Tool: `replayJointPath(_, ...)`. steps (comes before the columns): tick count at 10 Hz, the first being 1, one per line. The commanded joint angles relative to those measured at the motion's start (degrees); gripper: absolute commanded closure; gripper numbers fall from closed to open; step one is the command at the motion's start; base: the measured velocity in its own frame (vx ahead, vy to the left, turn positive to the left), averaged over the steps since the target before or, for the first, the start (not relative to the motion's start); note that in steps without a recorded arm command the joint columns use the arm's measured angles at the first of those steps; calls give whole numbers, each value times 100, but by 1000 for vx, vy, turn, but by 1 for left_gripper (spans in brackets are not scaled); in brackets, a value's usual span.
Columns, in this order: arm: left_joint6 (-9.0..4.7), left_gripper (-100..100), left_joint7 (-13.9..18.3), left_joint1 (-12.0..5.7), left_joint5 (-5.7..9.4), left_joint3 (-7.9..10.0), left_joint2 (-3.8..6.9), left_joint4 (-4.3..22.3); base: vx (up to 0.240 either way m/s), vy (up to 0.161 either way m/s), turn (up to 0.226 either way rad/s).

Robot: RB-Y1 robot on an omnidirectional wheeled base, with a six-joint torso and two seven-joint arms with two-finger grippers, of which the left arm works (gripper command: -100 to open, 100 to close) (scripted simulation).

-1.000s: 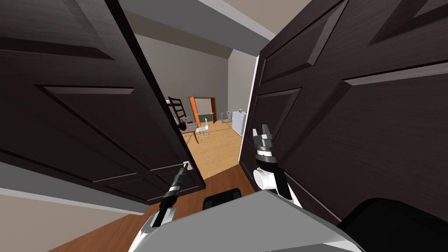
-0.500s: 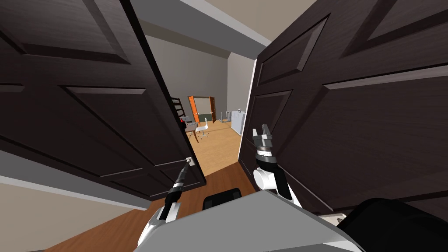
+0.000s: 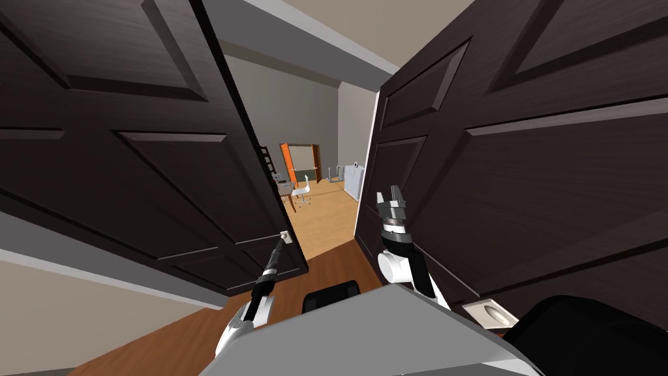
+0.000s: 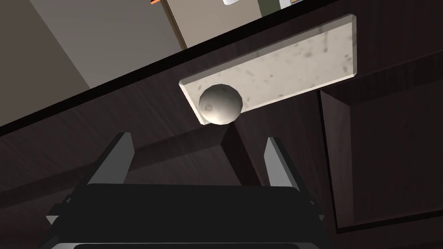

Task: Pull the door open

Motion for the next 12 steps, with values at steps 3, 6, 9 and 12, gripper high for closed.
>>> replayJointPath(3,154,-100,567,-165,234,-110,-89,104,-75,34,-27)
replayJointPath(6,290,-100,1066,-300,431,-205,-167,181,-102,42,-25)
replayJointPath(9,397,-100,1451,-407,587,-279,-230,243,-97,37,-20)
replayJointPath(12,491,-100,1785,-501,725,-345,-285,297,-105,29,-17)
